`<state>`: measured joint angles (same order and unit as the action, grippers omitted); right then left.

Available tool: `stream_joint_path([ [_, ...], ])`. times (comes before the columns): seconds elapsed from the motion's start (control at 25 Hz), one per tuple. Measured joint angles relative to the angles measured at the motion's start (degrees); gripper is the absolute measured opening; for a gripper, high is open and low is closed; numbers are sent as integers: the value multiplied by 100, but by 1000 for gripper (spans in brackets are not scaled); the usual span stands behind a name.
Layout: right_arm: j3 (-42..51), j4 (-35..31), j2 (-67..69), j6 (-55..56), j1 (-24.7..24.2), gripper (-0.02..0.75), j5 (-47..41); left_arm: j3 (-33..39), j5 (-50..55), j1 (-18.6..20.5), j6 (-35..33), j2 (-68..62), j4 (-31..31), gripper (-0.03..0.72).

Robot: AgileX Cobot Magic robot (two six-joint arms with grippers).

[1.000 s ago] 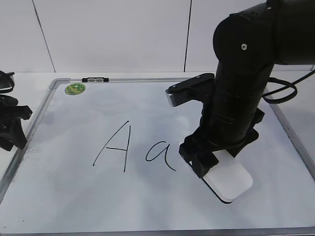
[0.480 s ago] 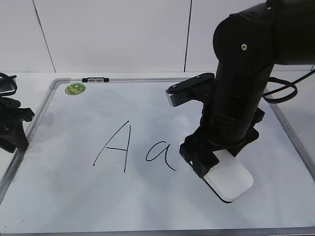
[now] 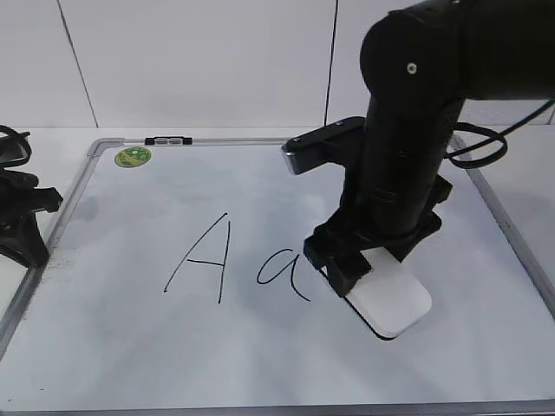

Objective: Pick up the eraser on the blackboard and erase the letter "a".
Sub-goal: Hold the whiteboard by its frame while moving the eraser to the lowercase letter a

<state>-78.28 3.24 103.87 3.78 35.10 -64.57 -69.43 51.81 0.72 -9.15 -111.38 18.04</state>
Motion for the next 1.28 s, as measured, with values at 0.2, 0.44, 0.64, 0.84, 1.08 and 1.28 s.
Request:
stream_joint_path([
  [0.2,-941,49,760,0,0,538,-433,-9,13,0,0,0,0,18],
  [0.44,-1789,213,1411,0,0,538,-480,-9,16,0,0,0,0,18],
  [0.64,-2036,285,1837,0,0,538,-485,-9,16,0,0,0,0,18],
  [0.84,-2095,312,1982,-10,0,538,-543,-9,16,0,0,0,0,18],
  [1.08,-2113,233,2006,-31,0,538,-570,-9,16,0,0,0,0,18],
  [1.28,-2113,158,2017,-108,0,538,-570,-9,16,0,0,-4,0,18],
])
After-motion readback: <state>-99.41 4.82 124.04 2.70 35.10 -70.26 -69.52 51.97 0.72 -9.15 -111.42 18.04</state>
